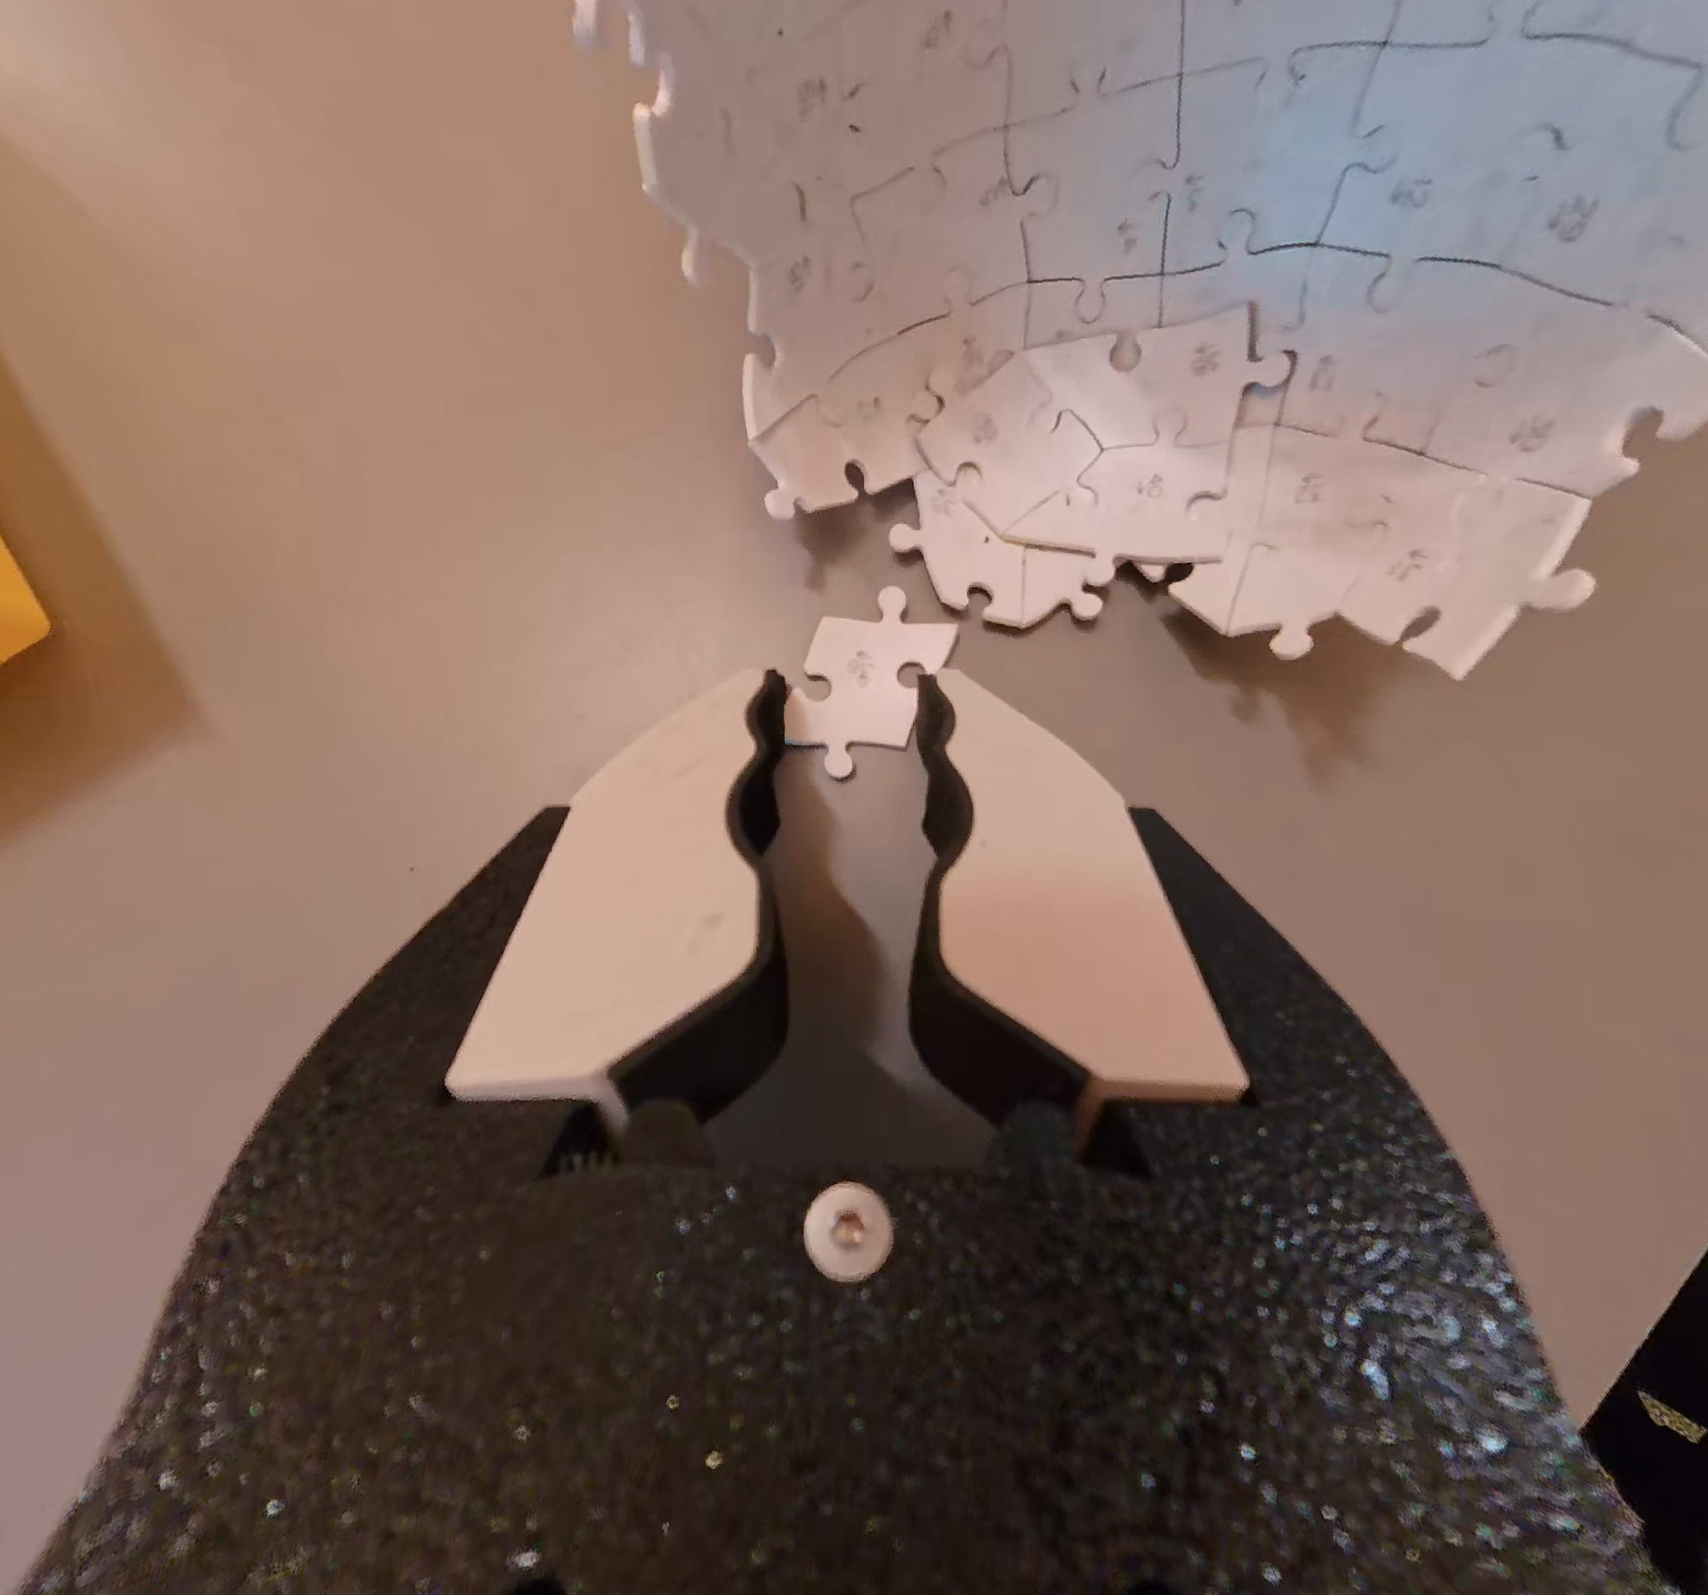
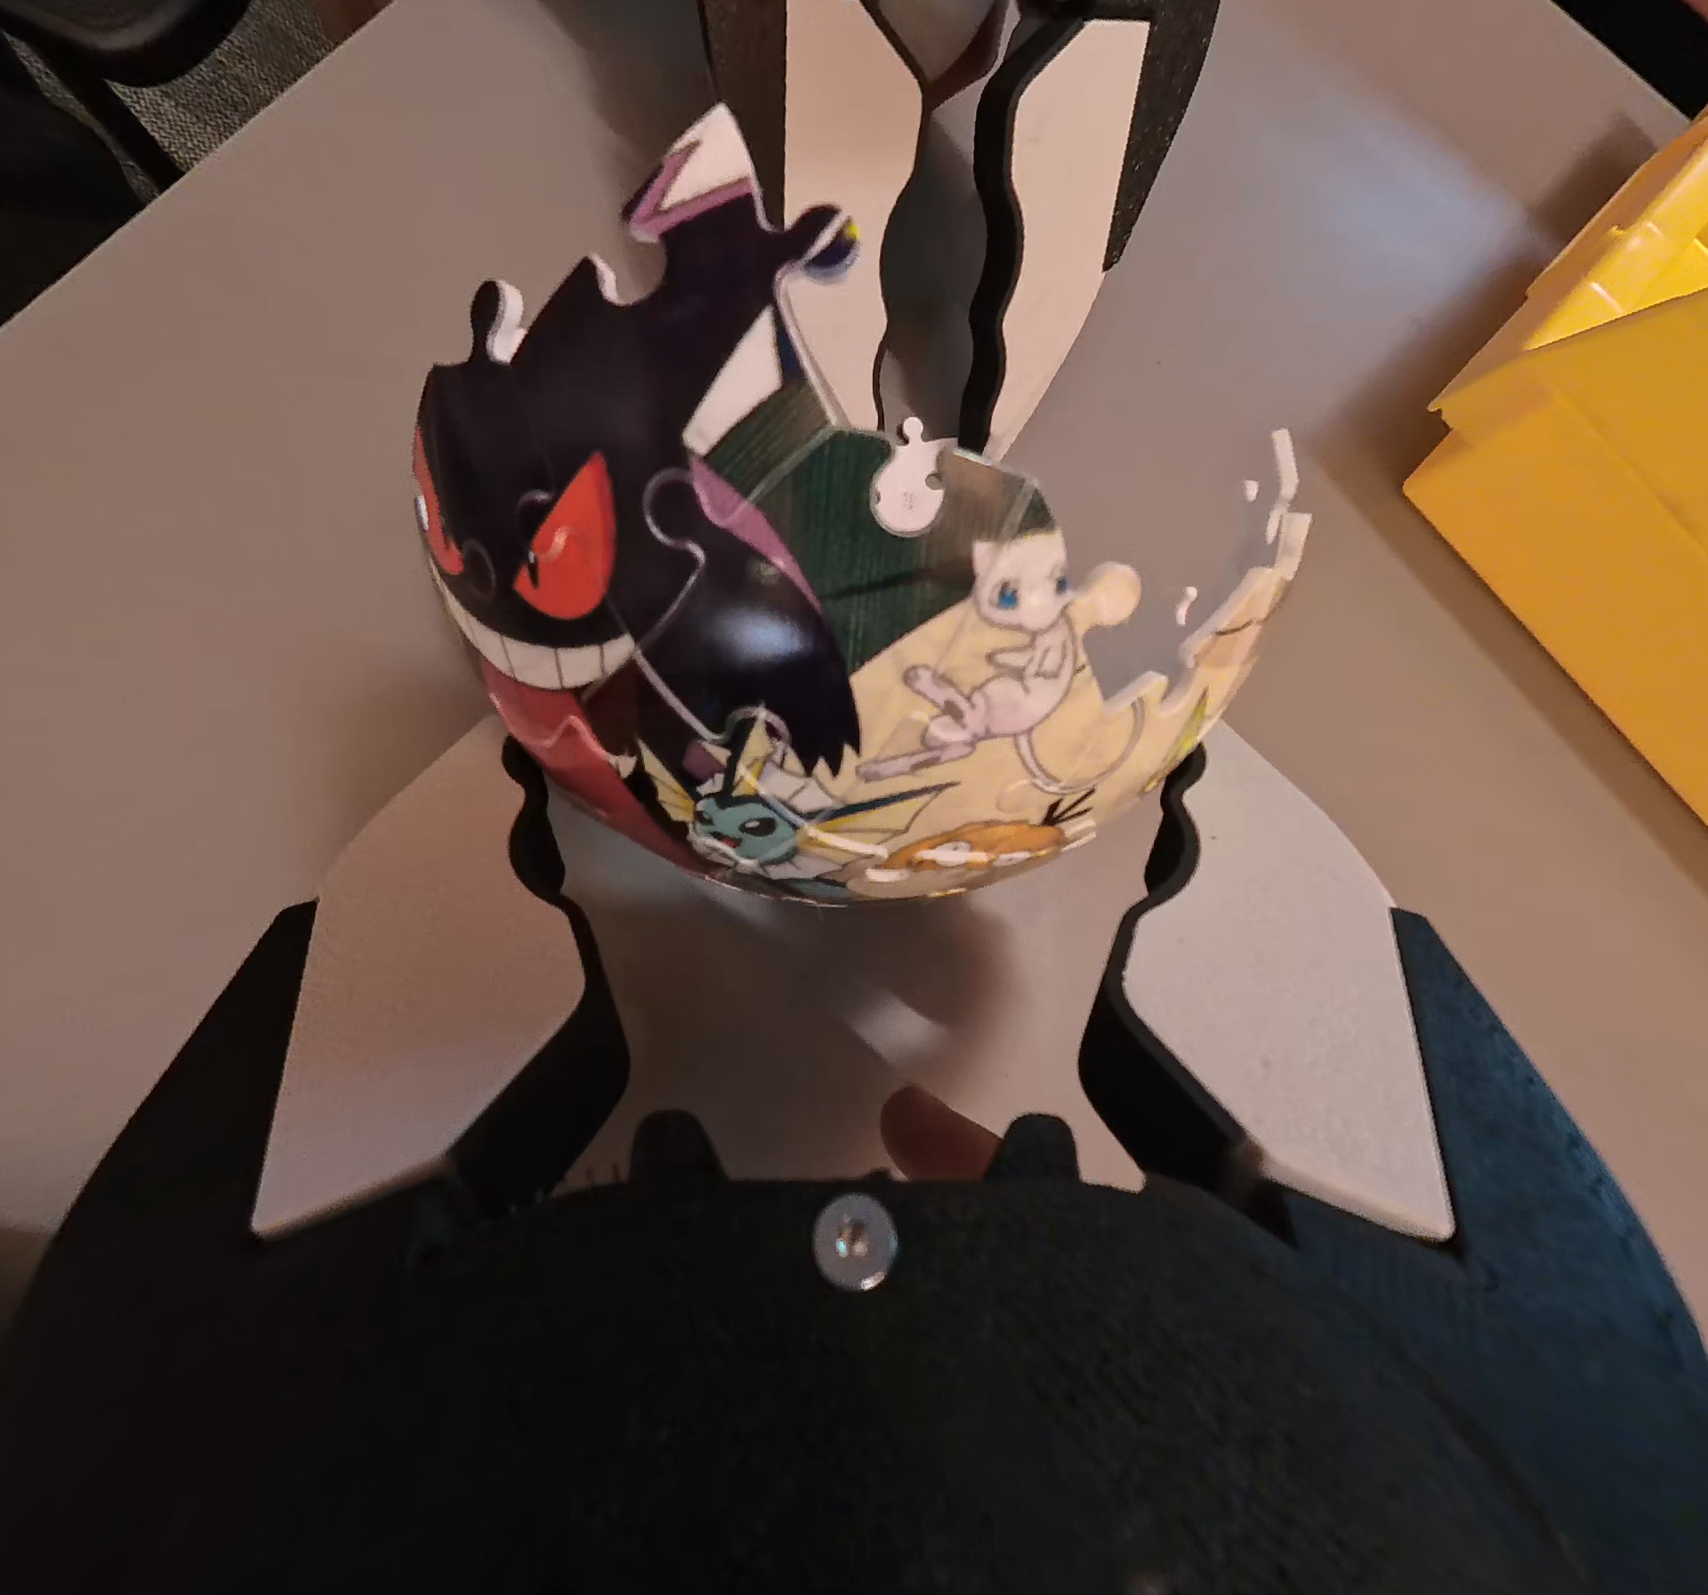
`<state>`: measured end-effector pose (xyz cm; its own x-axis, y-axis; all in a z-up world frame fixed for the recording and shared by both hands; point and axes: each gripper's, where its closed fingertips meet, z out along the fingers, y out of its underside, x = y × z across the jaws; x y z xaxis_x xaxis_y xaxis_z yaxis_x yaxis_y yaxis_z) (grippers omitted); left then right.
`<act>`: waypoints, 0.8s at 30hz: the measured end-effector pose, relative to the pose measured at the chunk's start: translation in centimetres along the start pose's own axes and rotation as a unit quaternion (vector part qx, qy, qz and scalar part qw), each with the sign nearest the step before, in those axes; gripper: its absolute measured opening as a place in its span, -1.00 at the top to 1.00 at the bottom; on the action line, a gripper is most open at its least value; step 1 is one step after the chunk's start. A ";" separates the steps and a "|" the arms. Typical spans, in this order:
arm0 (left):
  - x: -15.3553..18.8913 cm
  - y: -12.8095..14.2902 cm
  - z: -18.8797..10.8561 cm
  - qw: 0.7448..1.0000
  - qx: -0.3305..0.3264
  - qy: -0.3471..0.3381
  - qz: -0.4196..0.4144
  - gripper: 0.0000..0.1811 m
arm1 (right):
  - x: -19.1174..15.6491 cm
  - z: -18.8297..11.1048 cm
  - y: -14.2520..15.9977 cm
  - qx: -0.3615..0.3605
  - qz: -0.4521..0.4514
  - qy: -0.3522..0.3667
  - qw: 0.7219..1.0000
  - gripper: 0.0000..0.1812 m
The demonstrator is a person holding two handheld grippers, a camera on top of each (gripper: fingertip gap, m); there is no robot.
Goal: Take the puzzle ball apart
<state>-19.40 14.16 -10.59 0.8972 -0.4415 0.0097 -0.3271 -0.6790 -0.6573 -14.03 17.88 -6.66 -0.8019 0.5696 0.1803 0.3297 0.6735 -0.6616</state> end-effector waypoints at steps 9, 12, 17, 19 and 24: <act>0.6 -3.2 -1.5 0.992 0.043 -0.052 0.106 0.71 | 0.0 0.1 -0.3 0.009 0.026 -0.019 0.999 -0.38; 0.7 -3.0 -0.4 0.989 0.022 -0.064 0.130 0.71 | 0.1 0.2 -0.7 0.008 0.032 -0.030 0.999 -0.38; -0.4 -1.7 0.6 0.985 -0.019 -0.089 0.145 0.71 | 0.5 0.5 -1.7 0.018 0.035 -0.053 0.998 -0.38; -0.6 -2.1 0.6 0.985 -0.003 -0.097 0.145 0.73 | 0.9 0.8 -1.8 0.024 0.041 -0.059 0.997 -0.38; -0.7 -2.3 0.9 0.984 0.020 -0.095 0.151 0.71 | 1.3 1.1 -1.6 0.039 0.055 -0.072 0.995 -0.38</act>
<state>-19.02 16.58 -9.76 0.8014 -0.4989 -0.3301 -0.5789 -0.5078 -0.6380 -16.14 17.04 -6.19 -0.8279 0.5609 0.0000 0.3850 0.5683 -0.7272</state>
